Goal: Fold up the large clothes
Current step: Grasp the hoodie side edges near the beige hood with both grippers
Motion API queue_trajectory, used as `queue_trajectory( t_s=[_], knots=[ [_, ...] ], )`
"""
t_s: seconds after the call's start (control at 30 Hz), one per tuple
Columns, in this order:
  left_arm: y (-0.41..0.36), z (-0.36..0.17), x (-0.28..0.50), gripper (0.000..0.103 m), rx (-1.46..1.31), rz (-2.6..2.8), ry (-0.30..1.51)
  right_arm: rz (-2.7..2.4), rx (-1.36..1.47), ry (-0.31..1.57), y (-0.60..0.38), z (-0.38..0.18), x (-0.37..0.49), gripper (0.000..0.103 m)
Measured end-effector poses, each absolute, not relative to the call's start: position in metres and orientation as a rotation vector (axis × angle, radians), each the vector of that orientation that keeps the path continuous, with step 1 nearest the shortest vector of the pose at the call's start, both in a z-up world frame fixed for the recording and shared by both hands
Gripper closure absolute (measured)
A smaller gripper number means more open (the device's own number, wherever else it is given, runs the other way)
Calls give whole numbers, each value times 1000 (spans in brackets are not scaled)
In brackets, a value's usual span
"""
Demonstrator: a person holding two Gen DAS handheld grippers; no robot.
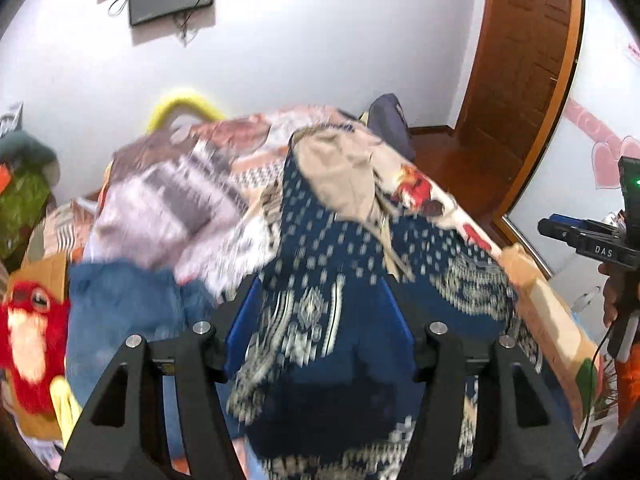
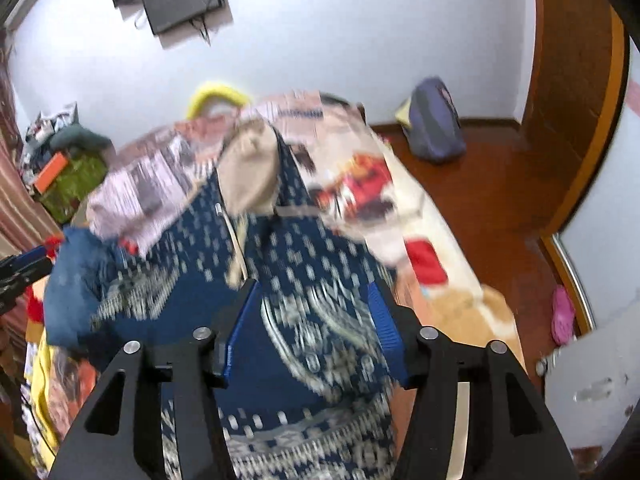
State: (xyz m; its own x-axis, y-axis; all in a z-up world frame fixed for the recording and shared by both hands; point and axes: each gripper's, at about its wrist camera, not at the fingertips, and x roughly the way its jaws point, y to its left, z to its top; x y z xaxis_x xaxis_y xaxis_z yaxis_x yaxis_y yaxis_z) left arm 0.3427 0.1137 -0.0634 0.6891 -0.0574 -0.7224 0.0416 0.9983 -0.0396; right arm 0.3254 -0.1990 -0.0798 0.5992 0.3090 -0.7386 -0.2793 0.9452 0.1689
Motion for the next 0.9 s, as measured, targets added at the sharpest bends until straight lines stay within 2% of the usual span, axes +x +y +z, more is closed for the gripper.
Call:
queue_trajectory(
  t_s=[0.13,0.3,0.53,0.77,0.83,0.9],
  knots=[
    [101,-67,389,43,10,-55,800,366,28,848,-175,-78,355,51],
    [101,-100,455,43,-42,-79,844,386,-4,850,-144,-94,396,51],
    [110,-166,541,43,-151,-97,970,390,44,947,-98,-146,481,51],
    [119,-231,593,44,-275,-112,1075,386,138,1108,-77,-214,540,51],
    [121,-243,601,46,-282,-84,1088,378,125,1135,-74,-227,547,51],
    [120,-248,605,52,-252,-58,1068,357,87,1137,-71,-237,551,55]
  ],
)
